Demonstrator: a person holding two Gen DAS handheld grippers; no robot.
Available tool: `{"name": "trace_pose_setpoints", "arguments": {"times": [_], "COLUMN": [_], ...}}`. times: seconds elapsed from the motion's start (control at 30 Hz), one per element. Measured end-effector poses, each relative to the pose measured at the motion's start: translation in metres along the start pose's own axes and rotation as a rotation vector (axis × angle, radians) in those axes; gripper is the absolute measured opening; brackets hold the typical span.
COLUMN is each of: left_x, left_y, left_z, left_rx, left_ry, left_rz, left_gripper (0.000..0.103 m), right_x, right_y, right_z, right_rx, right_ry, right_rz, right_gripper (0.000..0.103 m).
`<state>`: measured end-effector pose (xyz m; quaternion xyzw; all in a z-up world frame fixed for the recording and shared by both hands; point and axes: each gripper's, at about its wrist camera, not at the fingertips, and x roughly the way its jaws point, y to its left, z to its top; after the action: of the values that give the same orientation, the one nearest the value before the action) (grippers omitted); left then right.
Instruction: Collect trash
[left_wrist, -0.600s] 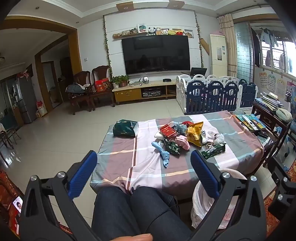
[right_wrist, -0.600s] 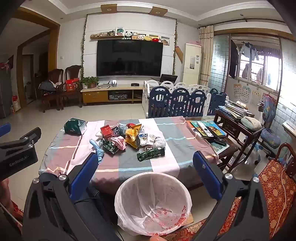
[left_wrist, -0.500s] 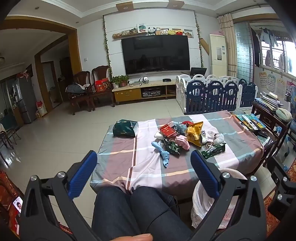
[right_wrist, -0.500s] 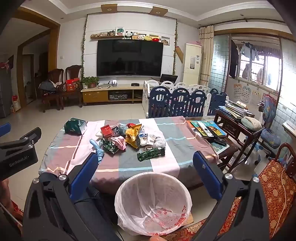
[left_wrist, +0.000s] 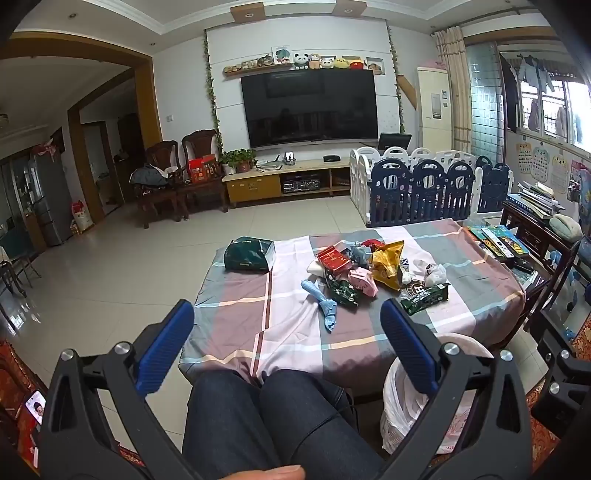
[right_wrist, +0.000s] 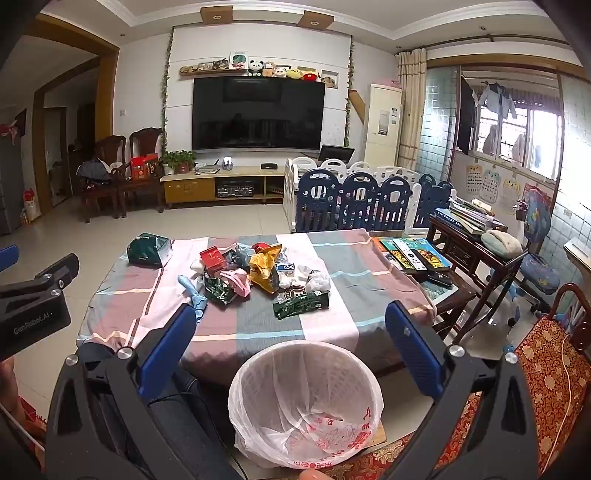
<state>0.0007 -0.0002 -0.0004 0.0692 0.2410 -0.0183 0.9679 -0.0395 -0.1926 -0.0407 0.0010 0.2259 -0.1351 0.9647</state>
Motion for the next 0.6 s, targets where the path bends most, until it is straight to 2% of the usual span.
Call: {"name": "trace_pose_setpoints", "arguments": {"times": [0.6], "left_x": [-0.003], "left_y": [-0.01], "left_z": [-0.0062], "left_rx": [0.003], "left_ry": [0.005], "left_rz": [-0.005], "left_gripper": [0.1], "right_x": [0.0013], "right_y": [-0.0002], "right_z": [0.0], "right_rx": [0.0], "right_ry": [0.005], "right_rz": [-0.001], "right_gripper": [0.1]}}
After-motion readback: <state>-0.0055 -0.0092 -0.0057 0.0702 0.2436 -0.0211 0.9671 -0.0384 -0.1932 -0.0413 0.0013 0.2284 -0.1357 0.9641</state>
